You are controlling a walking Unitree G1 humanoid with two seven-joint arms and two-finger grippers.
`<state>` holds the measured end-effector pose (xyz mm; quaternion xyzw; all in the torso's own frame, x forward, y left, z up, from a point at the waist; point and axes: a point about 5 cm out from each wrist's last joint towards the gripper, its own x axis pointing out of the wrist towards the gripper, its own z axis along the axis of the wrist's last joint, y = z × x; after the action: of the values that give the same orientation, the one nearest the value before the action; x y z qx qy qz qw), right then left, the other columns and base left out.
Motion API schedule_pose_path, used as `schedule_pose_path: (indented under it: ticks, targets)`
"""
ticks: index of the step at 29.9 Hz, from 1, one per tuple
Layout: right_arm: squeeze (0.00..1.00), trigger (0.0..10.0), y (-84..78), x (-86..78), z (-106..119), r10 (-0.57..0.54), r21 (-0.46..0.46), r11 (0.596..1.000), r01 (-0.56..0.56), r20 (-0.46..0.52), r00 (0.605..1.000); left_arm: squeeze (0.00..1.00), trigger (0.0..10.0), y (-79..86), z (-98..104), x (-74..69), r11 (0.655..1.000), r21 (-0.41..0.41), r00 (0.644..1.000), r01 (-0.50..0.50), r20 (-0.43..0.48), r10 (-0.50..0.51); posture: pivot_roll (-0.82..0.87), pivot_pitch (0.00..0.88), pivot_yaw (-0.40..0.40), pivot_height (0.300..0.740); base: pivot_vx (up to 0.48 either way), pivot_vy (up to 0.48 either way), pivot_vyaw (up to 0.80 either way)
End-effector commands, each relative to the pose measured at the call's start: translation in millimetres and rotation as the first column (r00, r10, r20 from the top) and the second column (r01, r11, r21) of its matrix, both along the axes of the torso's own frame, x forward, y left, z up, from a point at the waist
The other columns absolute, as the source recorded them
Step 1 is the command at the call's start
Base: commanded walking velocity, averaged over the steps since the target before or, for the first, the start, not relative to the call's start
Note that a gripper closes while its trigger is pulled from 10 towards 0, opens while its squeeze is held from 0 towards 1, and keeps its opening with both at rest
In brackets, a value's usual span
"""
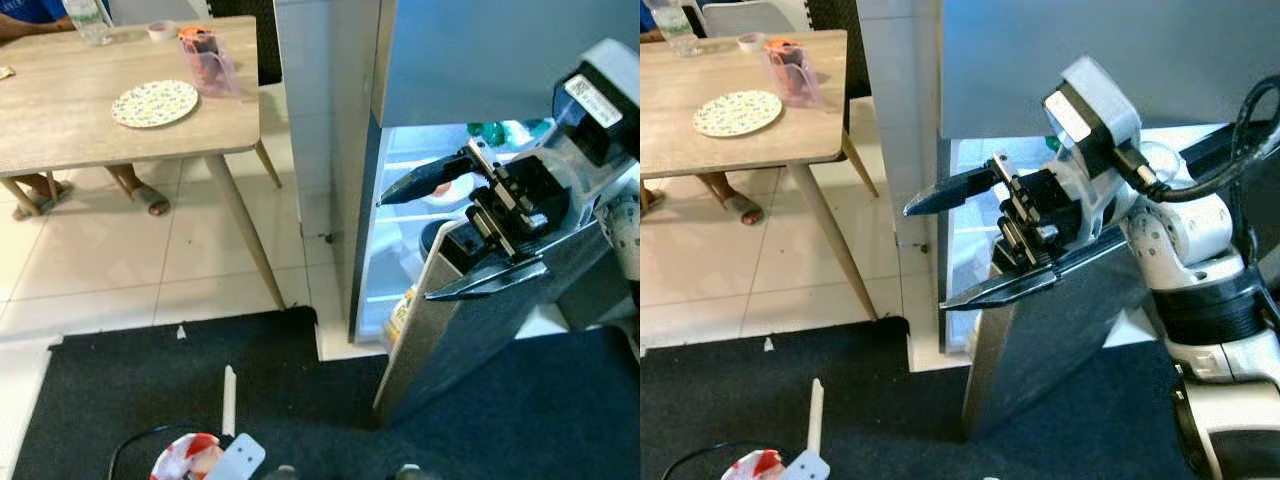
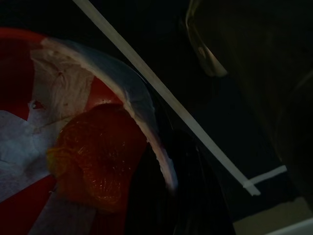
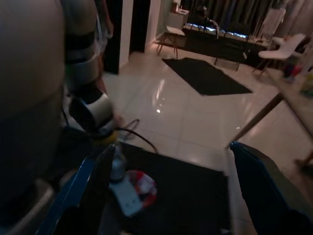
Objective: Restocking fridge
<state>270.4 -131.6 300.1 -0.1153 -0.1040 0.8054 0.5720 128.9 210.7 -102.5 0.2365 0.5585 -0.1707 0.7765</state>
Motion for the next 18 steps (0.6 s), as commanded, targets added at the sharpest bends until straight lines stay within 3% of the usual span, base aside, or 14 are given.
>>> schedule_pose_path:
  ticks: [1, 2, 7, 9, 16, 17, 18]
  targets:
    - [0.00, 4.2, 3.5, -4.7, 3, -0.032, 0.048, 0.998, 0.032, -0.009, 0.999, 0.00, 10.0, -9.3, -3, -4.0, 1.000, -0.025, 1.000, 0.007, -0.011, -0.007, -0.03, 0.107, -0.014, 0.740, 0.000, 0.000, 0.00]
    - [0.00, 0.0, 1.4, -3.9, 7, -0.064, 0.110, 0.992, 0.067, -0.026, 0.998, 0.00, 10.0, -9.6, -3, -4.0, 1.000, -0.025, 1.000, 0.007, -0.011, -0.007, -0.03, 0.107, -0.014, 0.740, 0.000, 0.000, 0.00]
    - [0.00, 0.0, -12.7, -5.5, 19, -0.101, 0.266, 0.956, 0.122, -0.088, 0.991, 0.00, 10.0, -10.2, -3, -4.7, 1.000, -0.026, 1.000, 0.008, -0.012, -0.008, -0.03, 0.101, -0.017, 0.740, 0.000, 0.000, 0.00]
    - [0.00, 0.0, -20.0, -18.4, 17, -0.042, 0.336, 0.937, 0.092, -0.154, 0.987, 0.00, 10.0, -10.9, -4, -5.8, 1.000, -0.027, 1.000, 0.010, -0.016, -0.010, -0.03, 0.094, -0.018, 0.740, 0.000, 0.000, 0.00]
    - [0.00, 0.0, -15.4, -33.9, -3, 0.002, 0.308, 0.949, 0.071, -0.230, 0.973, 0.00, 10.0, -11.6, -4, -6.4, 1.000, -0.028, 1.000, 0.014, -0.019, -0.014, -0.03, 0.094, -0.018, 0.740, 0.000, 0.000, 0.00]
    - [0.00, 0.0, -10.1, -39.8, -18, 0.005, 0.267, 0.961, 0.072, -0.277, 0.961, 0.00, 10.0, -11.9, -4, -6.1, 0.999, -0.029, 1.000, 0.014, -0.018, -0.015, -0.03, 0.094, -0.018, 0.740, 0.000, 0.000, 0.00]
    - [0.00, 0.0, -10.1, -39.8, -18, 0.005, 0.267, 0.961, 0.072, -0.277, 0.961, 0.00, 10.0, -11.9, -4, -6.1, 0.999, -0.029, 1.000, 0.014, -0.018, -0.015, -0.03, 0.094, -0.018, 0.740, 0.000, 0.000, 0.00]
